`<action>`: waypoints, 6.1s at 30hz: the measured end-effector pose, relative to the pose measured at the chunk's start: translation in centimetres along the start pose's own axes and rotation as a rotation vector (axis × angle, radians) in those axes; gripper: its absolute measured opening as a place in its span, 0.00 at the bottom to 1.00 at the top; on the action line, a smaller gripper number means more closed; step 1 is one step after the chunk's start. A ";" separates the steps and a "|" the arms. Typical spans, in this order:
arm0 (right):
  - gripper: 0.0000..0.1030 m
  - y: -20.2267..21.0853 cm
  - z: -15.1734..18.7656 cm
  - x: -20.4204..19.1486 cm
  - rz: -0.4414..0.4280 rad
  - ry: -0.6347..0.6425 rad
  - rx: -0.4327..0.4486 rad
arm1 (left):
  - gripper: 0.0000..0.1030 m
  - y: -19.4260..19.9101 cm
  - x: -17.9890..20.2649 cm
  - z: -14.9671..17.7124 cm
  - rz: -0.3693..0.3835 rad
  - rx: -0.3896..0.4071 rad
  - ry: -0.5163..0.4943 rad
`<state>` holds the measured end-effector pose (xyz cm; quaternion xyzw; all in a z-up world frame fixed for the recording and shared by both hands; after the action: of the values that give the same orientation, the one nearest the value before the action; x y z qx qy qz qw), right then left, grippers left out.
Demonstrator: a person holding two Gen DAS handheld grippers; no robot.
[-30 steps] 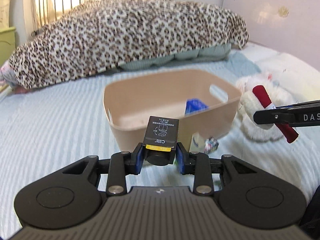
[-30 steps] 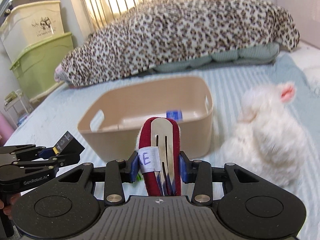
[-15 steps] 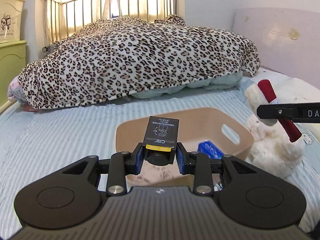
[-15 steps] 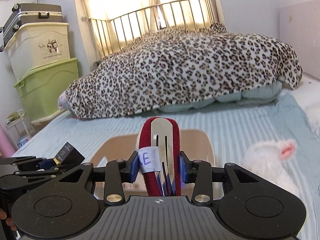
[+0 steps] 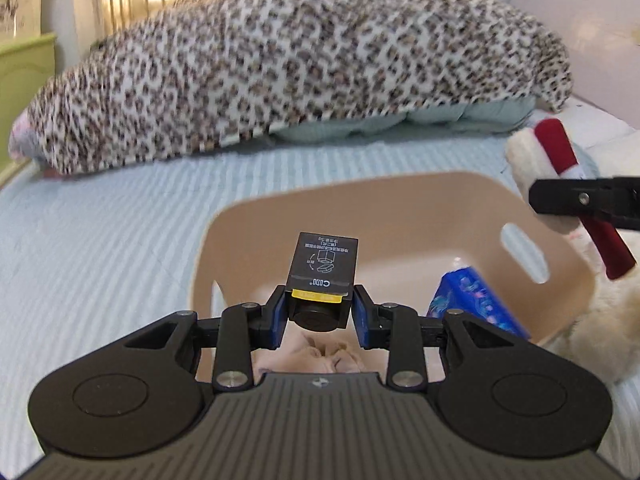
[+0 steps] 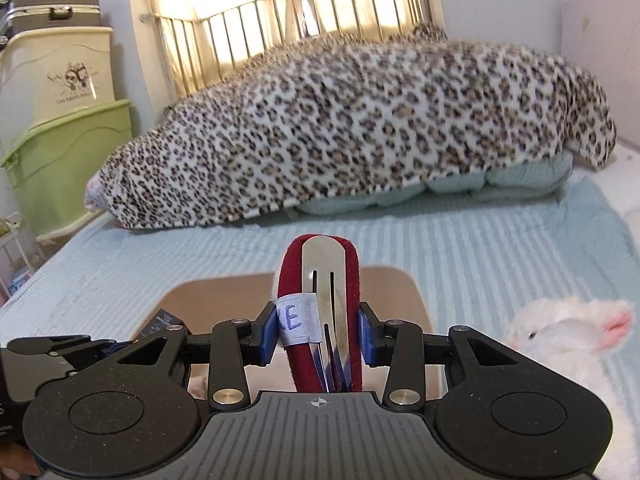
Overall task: Organize objects
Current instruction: 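Carry battery and toothbrush case over the basket and release both, then move both tools back toward the remaining items beside the basket, then grasp the green packet with the left tool while the right tool grasps the herb bag, then carry green packet and herb bag over the basket and release both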
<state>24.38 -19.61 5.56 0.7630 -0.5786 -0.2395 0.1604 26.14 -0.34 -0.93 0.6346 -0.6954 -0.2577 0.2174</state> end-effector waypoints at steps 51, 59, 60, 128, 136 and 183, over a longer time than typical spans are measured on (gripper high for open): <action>1.00 8.9 12.3 -0.3 0.056 0.063 -0.243 | 0.90 9.5 -1.5 11.5 0.000 -0.215 -0.024; 1.00 8.0 15.9 -0.6 0.060 0.121 -0.319 | 0.90 8.9 -2.0 14.7 0.012 -0.284 0.002; 1.00 7.9 16.2 -0.7 0.059 0.123 -0.328 | 0.90 8.8 -1.9 15.1 0.014 -0.289 0.005; 0.49 1.7 16.3 1.4 0.062 0.142 -0.260 | 0.43 2.2 2.9 11.2 0.223 -0.129 -0.135; 0.49 4.4 15.0 0.9 0.061 0.137 -0.198 | 0.43 5.4 1.4 10.9 0.197 -0.068 -0.116; 0.71 -3.2 5.3 0.7 0.051 0.172 -0.122 | 0.71 -1.4 -1.0 1.7 -0.124 -0.041 -0.106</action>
<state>24.17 -19.19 -0.67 0.7546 -0.5662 -0.2038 0.2615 26.28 0.74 -3.13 0.6572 -0.6601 -0.3180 0.1767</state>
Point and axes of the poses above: each gripper's, at about its wrist camera, not at the fingertips, and y roughly against the way its jaws point, x to its right, z to its underside, the point moved 1 cm from there along -y, roughly the way its jaws point, and after that the axes turned 2 degrees about y, right-handed, at the moved point
